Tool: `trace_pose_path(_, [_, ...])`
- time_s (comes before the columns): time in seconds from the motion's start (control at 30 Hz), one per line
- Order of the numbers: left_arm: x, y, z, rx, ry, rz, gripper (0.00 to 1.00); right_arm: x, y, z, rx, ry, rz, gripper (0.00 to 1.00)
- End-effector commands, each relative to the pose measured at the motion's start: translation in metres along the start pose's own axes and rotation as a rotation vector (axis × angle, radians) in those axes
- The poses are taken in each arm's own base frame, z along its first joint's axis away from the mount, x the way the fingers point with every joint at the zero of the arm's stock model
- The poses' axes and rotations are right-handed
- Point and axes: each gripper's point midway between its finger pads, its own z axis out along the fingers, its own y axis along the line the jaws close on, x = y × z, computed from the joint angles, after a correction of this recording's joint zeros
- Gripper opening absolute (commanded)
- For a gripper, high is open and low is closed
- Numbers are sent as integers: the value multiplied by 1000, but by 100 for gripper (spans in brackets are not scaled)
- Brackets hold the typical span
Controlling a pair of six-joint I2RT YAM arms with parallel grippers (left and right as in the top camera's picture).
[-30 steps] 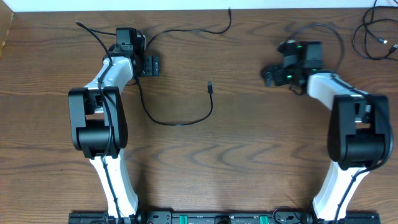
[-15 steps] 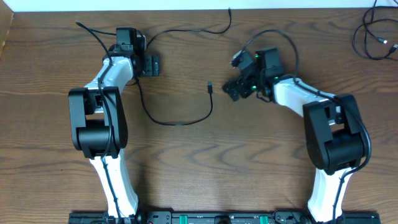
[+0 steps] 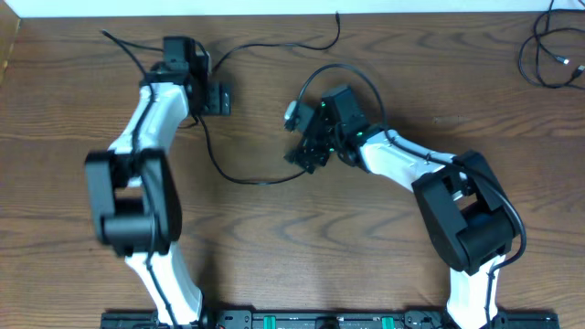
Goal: Untangle cables
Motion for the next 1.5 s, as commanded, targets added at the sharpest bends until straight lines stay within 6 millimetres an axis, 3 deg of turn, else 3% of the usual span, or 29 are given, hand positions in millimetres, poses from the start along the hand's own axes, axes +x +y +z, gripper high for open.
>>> trace_pose_path(0.0, [-34,-1,-73,5,-156,1,92,-14,17,-2,-19,-20,-112,97])
trace_pose_path(0.13, [-44,-2,-112,3,-228,3,92,-19,34,4,-45,-20,-136,97])
trace_pose_path(0.27, [-45,2,-132,-25,-257,1,92,-23,51,8,-70,-20,-168,95])
trace_pose_path(0.57, [-22,7,-138,-58,-175,-4,92,-40,87,6,-137,-46,-217,97])
trace_pose_path(0.73, [-21,5,-143,-45,-179,-22,92,-46,104,5,-167,-55,-239,97])
trace_pose_path(1.1, [-30,4,-186,-38,-282,-77,92,-25,124,15,-218,21,-232,87])
trace_pose_path(1.27, [-30,4,-186,-38,-281,-77,92,-20,123,20,-217,29,-230,80])
trace_pose_path(1.47, [-30,4,-186,-38,-280,-77,92,-11,125,24,-230,56,-220,81])
